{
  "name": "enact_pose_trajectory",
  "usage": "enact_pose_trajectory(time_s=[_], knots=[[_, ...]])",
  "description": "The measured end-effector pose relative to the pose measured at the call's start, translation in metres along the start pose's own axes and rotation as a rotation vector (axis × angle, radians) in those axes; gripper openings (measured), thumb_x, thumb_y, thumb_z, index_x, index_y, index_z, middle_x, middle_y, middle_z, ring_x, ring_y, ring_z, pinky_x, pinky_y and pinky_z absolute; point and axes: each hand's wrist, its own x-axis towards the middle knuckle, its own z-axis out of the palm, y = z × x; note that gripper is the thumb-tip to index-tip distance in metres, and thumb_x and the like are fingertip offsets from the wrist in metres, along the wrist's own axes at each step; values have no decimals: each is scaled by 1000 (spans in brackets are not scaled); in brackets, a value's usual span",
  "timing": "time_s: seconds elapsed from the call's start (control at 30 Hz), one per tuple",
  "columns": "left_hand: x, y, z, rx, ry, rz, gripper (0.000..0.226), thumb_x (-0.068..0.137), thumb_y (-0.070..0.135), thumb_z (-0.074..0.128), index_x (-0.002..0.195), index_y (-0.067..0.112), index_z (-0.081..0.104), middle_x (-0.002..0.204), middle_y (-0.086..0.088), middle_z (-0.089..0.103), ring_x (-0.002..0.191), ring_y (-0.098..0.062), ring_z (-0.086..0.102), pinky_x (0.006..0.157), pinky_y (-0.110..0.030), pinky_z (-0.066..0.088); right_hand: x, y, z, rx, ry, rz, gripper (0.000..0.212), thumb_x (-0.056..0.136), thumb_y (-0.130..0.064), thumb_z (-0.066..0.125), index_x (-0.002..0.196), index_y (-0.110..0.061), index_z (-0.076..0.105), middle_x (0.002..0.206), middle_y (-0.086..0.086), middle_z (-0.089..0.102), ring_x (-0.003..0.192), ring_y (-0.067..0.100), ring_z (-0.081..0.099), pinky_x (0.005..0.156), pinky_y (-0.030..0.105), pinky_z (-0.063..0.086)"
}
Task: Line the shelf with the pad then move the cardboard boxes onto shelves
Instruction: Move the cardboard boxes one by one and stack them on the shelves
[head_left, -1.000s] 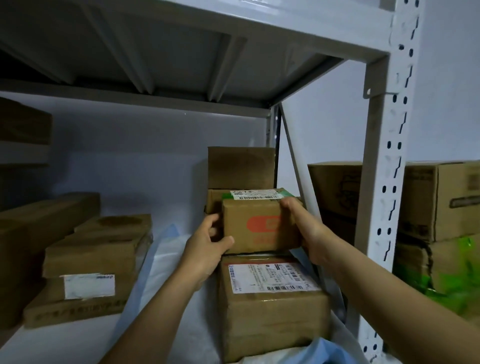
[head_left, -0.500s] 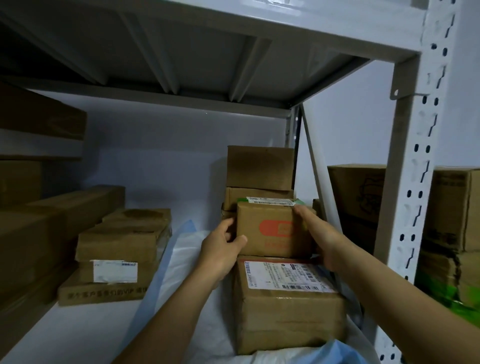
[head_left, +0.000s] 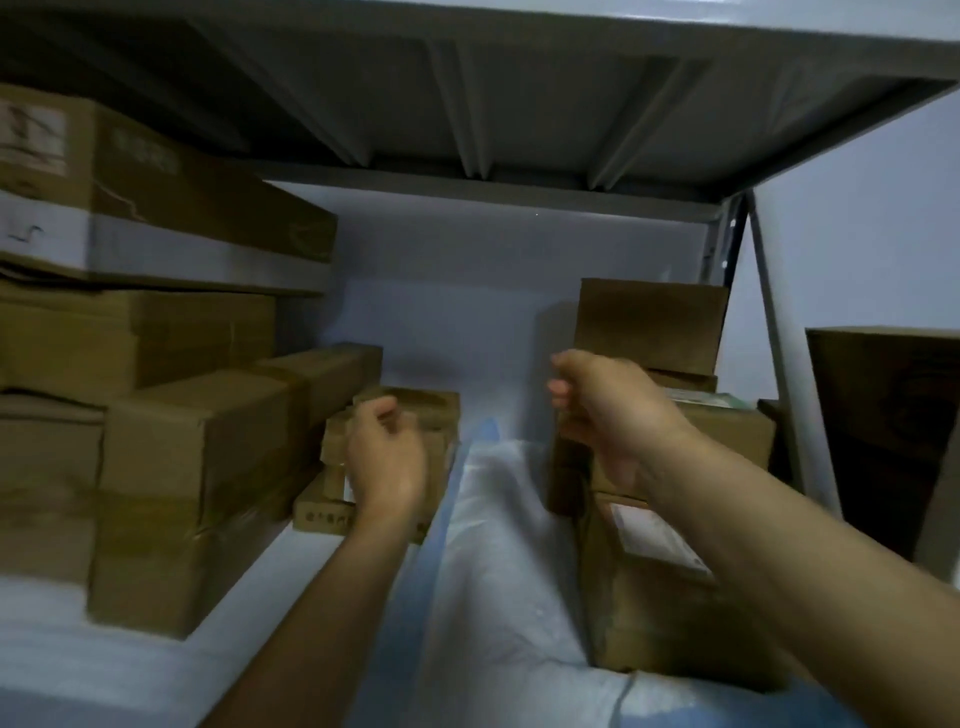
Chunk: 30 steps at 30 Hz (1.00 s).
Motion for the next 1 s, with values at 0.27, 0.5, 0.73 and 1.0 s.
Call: enact_pose_trajectory(time_s=[0.27, 0.5, 0.73, 1.0], knots=[[55, -44, -25, 150, -2, -157, 49, 94, 21, 45, 141, 11, 39, 138, -14, 47, 120, -34, 51, 103, -51, 42, 29, 39, 87, 55, -48, 256, 26, 99, -28, 40, 117, -13, 52, 87, 1, 52, 84, 18, 51, 90, 33, 44], [69, -63, -21, 101, -76, -263, 53, 94, 34, 49, 143, 15, 36, 135, -13, 46, 115, -33, 53, 101, -47, 42, 54, 72, 111, 126, 14, 381, 40, 96, -43, 43, 107, -7, 57, 82, 4, 54, 72, 17, 50, 76, 28, 44], [74, -57, -19, -117, -28, -223, 49, 80, 43, 57, 121, 19, 42, 123, -11, 53, 106, -32, 58, 94, -54, 48, 59, 60, 117, 121, 83, 212, 37, 84, -54, 57, 97, -20, 48, 86, -2, 53, 73, 11, 49, 58, 28, 39], [77, -43, -22, -340, -46, -166, 13, 97, 30, 43, 106, 22, 46, 110, -8, 57, 91, -20, 58, 84, -39, 47, 54, 56, 104, 361, 22, 309, 58, 74, -51, 66, 120, -18, 54, 96, 9, 65, 81, 20, 62, 57, 28, 48]])
